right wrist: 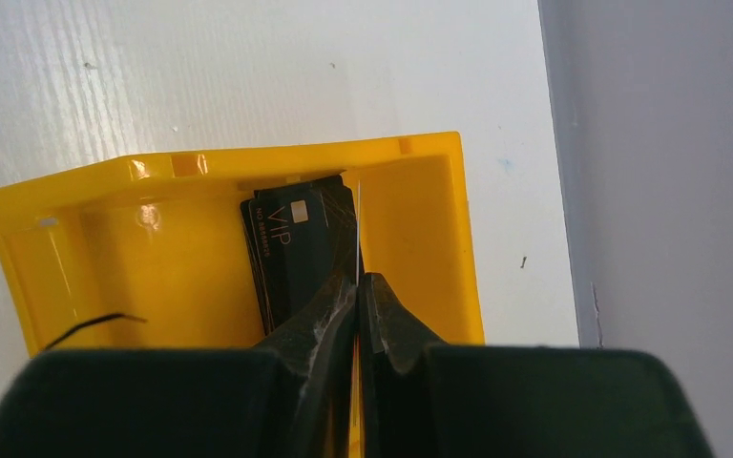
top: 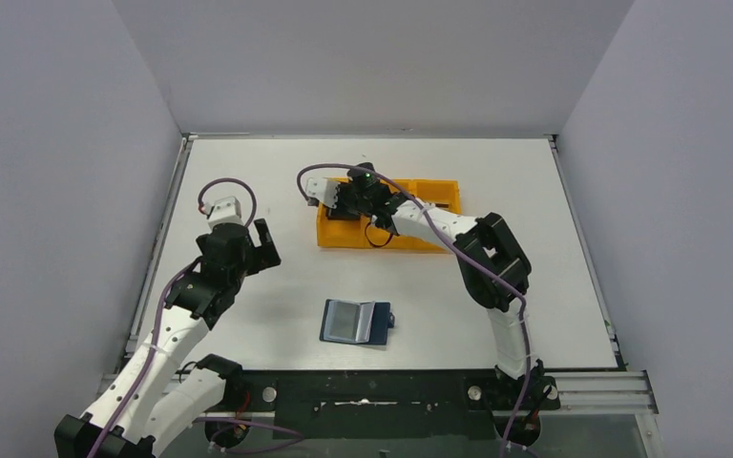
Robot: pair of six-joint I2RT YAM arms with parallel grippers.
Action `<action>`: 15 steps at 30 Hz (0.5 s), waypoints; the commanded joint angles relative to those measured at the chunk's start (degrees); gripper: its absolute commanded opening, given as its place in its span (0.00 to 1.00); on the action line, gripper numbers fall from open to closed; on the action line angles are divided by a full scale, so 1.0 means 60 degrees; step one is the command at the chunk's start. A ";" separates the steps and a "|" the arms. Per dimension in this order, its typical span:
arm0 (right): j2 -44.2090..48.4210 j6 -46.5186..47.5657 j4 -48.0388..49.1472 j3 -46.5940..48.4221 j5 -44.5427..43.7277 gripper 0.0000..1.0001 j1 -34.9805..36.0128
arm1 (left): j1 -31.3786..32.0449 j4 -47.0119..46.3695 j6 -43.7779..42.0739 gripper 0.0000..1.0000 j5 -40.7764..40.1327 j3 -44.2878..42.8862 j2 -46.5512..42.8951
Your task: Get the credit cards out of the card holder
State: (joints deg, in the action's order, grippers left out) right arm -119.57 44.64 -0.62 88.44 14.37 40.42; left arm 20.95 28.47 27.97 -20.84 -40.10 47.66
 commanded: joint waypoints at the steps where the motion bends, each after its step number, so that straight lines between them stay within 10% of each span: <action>1: -0.0120 0.0729 0.0289 0.0623 -0.0189 0.00 -0.0081 | -0.0160 -0.0408 -0.0163 0.89 -0.0023 -0.0037 -0.0154; 15: -0.1043 0.2070 0.0661 0.0920 -0.1031 0.00 -0.0101 | -0.0425 -0.0540 -0.0208 0.88 0.0358 -0.0012 -0.0026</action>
State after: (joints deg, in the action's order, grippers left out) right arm -124.57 53.47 -0.21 91.07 11.42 40.14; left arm 19.00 28.42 27.79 -19.75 -40.10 47.70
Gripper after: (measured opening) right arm 0.040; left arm 0.884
